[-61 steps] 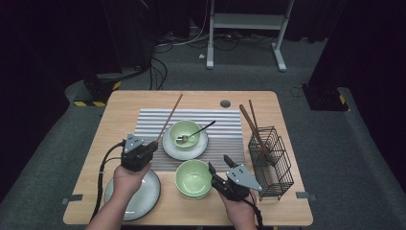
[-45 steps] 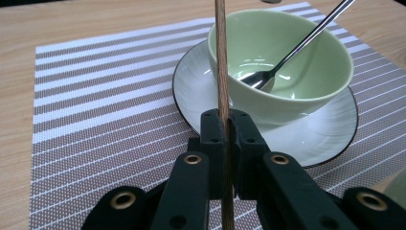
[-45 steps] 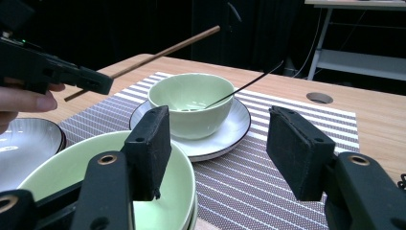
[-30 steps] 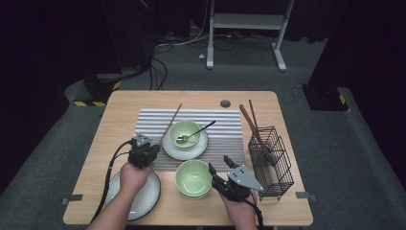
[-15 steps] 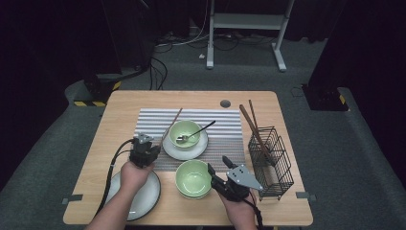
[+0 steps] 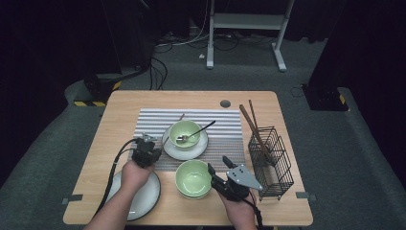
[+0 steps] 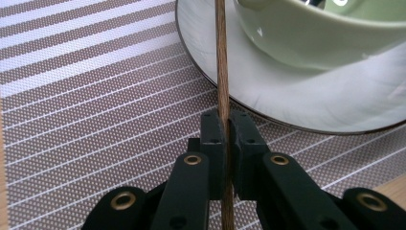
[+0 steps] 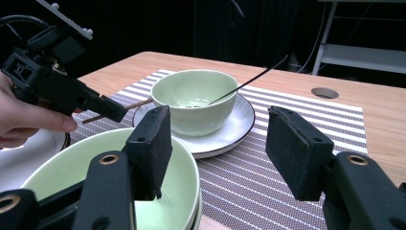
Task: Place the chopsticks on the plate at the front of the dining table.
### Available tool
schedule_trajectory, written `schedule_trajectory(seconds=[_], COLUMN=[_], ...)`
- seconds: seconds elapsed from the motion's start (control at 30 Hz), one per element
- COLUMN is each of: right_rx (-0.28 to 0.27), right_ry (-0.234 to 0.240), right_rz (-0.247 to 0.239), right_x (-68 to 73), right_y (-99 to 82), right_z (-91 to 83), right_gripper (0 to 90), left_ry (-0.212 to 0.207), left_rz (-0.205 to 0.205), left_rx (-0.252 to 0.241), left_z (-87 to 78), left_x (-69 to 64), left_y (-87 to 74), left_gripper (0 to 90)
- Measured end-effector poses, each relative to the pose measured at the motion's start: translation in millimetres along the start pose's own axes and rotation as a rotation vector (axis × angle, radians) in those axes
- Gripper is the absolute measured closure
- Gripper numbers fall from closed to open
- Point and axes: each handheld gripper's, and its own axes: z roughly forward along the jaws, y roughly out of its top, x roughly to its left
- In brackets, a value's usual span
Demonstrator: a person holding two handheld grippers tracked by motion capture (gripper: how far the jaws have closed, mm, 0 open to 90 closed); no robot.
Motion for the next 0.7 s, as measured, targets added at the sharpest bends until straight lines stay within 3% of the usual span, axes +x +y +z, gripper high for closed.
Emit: schedule_trajectory(seconds=[0.4,0.47,0.7], right_rx=[0.003,-0.009,-0.022], right_ry=[0.012,0.007,-0.005], right_rz=[0.002,-0.014,-0.014], right_x=[0.0,0.6,0.5], right_y=[1.5,0.7,0.6], right_z=[-0.7,-1.0,-1.6], right_gripper=[42.1,45.8,45.7], left_ry=[-0.028,-0.026,-0.037], left_rz=[-0.011,-0.007,0.003], left_rx=[0.028,0.026,0.027], left_z=[2.0,1.2,0.9], left_x=[-2.0,-2.1,-2.9], left_y=[0.1,0.6,1.1], left_gripper=[82.9,82.3,79.8])
